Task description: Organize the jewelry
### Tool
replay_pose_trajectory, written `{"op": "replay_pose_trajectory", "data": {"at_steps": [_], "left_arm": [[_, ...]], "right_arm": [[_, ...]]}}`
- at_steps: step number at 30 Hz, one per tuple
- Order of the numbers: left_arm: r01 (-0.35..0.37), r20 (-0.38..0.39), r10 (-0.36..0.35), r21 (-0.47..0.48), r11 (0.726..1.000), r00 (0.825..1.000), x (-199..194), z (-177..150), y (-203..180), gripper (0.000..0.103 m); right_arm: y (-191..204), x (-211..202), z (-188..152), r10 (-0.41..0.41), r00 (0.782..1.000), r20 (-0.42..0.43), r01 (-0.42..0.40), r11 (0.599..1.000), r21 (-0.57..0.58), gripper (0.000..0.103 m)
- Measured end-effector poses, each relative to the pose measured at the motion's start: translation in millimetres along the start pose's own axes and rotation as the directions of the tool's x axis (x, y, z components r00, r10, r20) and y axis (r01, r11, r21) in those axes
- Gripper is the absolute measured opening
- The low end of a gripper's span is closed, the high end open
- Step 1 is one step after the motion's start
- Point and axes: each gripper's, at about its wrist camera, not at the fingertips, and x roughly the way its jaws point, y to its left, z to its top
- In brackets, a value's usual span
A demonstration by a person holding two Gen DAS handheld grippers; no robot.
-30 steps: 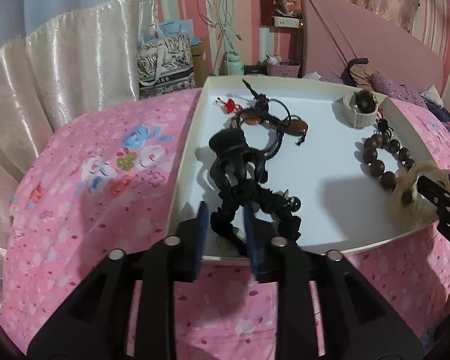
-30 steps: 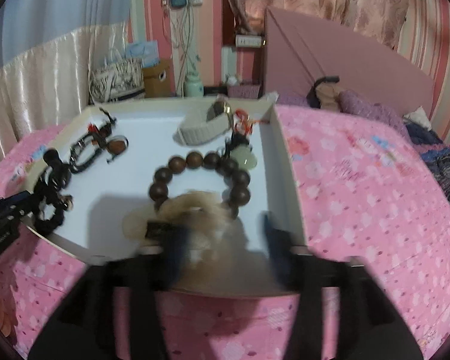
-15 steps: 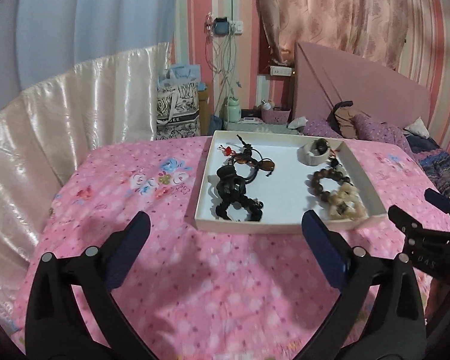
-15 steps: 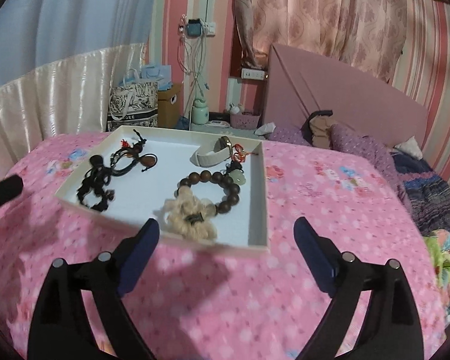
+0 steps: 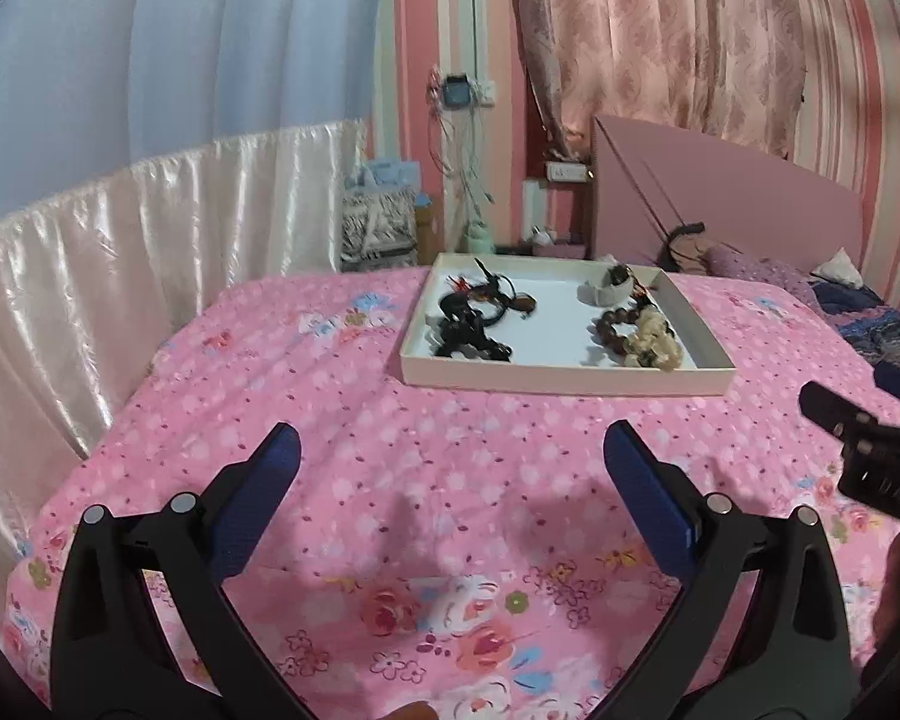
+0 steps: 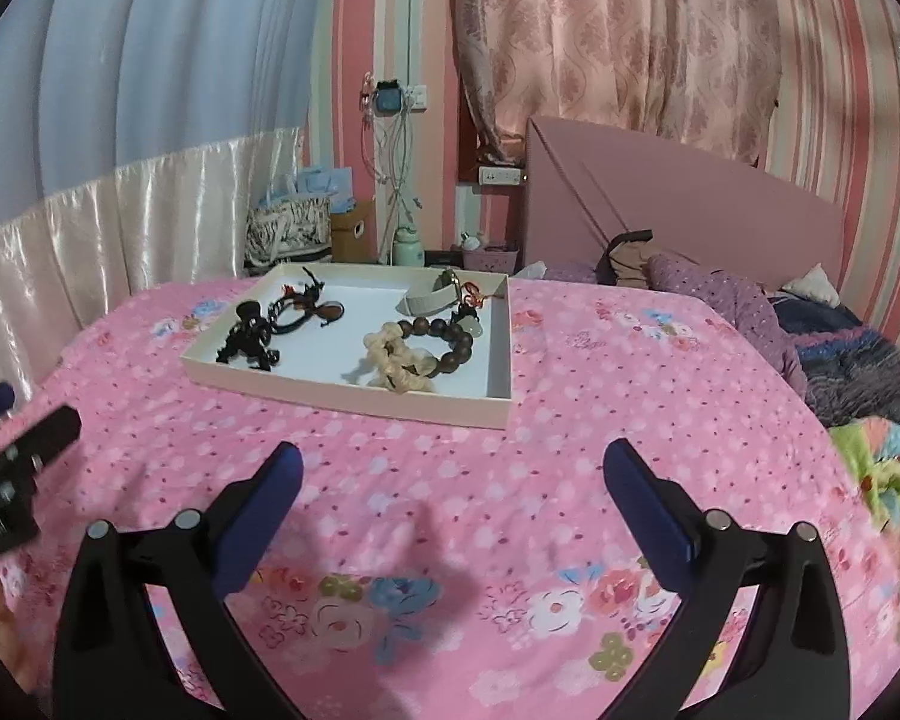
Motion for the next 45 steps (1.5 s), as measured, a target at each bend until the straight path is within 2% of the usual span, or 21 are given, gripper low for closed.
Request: {"op": "replay_pose_trajectory", "data": {"at_steps": [3, 7, 16, 25, 40, 45], "left_arm": [[0.000, 0.024, 0.000, 0.018, 1.000, 1.000, -1.6, -3.3, -2.9, 0.100], [0.020, -0.005, -0.020, 0.017, 1.000, 1.000, 4.0, -8.5, -2.0, 0.100], [-0.015, -0.038, 0.016, 0.035, 0.999, 0.999, 11.1, -13.3, -4.9, 0.100], [-0.010, -0.062, 0.011, 0.007, 1.000, 0.998, 15.0, -15.1, 1.0, 0.100], [-0.035, -0.011, 0.036, 0.027, 0.999, 0.999, 3.5, -16.7, -2.0, 0.100], [-0.031, -0.020, 0.031, 0.028, 0.999, 0.999, 5.5, -16.1, -1.4, 0.100]], "right_arm": [[0.2, 1.7, -3.6, -0.016, 1.000, 0.008, 0.016, 1.000, 0.002, 0.100], [1.6, 5.0, -8.1, -0.026, 1.000, -0.005, 0.026, 1.000, -0.006, 0.100], [11.4, 8.9, -15.4, -0.053, 0.999, -0.009, 0.053, 0.997, -0.053, 0.100], [7.7, 11.2, -17.4, -0.072, 0.997, -0.012, 0.071, 0.996, -0.046, 0.100], [3.6, 11.1, -17.1, -0.073, 0.997, -0.020, 0.073, 0.997, -0.027, 0.100], [2.2, 11.3, -17.3, -0.075, 0.997, -0.023, 0.075, 0.997, -0.019, 0.100]]}}
